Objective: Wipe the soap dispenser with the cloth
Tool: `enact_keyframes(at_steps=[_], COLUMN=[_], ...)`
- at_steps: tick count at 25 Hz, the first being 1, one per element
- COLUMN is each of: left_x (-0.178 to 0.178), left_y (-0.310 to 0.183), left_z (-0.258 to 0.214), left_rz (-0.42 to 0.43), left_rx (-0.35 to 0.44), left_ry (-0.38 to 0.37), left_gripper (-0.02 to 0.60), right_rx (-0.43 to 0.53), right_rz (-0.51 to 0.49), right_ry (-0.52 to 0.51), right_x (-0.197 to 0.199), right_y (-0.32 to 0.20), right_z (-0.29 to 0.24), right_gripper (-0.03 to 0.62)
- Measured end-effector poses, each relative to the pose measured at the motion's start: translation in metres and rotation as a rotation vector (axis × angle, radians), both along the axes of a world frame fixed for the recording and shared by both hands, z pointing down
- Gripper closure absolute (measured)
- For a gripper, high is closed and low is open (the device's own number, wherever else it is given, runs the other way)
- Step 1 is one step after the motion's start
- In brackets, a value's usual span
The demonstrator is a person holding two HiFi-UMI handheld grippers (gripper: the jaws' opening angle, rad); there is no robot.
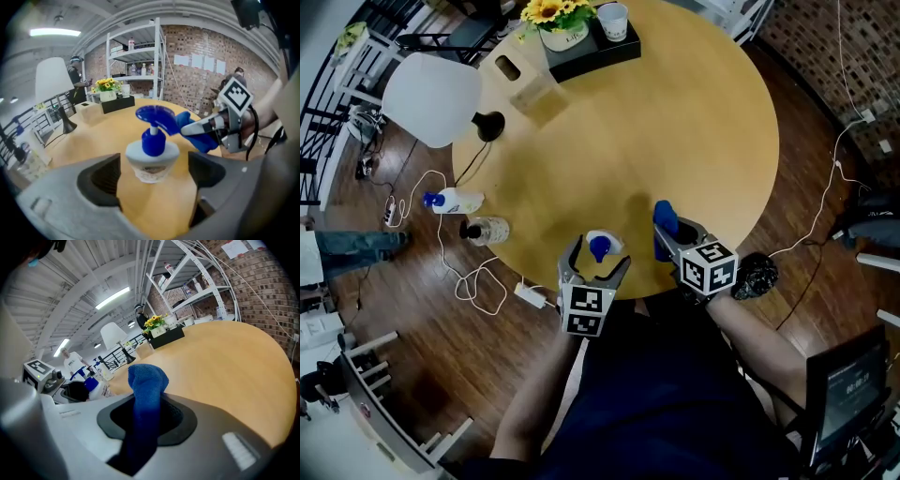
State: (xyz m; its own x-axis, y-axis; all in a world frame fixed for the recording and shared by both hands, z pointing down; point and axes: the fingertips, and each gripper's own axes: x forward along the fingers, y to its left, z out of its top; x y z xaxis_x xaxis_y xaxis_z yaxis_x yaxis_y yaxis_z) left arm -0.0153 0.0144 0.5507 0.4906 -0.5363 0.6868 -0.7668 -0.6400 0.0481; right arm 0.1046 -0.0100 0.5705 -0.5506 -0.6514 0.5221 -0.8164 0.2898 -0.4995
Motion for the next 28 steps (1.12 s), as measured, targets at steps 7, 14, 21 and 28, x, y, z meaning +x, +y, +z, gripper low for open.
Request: enact_keyframes(at_steps=[7,14,21,28], left_x=[0.001,0.01,-0.036,-0.091], left_y=[-0.02,-0.021,-0.055,-0.069], left_z=[-0.044,-0.039,-0.052,-0.034], left_rz=[-0.083,0.054,-0.352,-0.611], left_rx=[0.097,0.287,0.062,-0.065], left_ry=[0.116,0.052,0.442,0.69], left_gripper=[0.227,0.433,0.437,0.437], right_rx=[0.014,0.017,0.021,0.114], right_rz=[0.007,0.023,0.083,-0.031], right_ry=[-0.018,-0.007,-0.063,-0.149], right_x=[-0.007,-0.012,-0.027,-0.114], right_y=[0.006,0.013,0.001,-0.028], right_z=[-0.007,-0.007,-0.025,-0.069], right_gripper=[0.488,0.488,0.488,0.488])
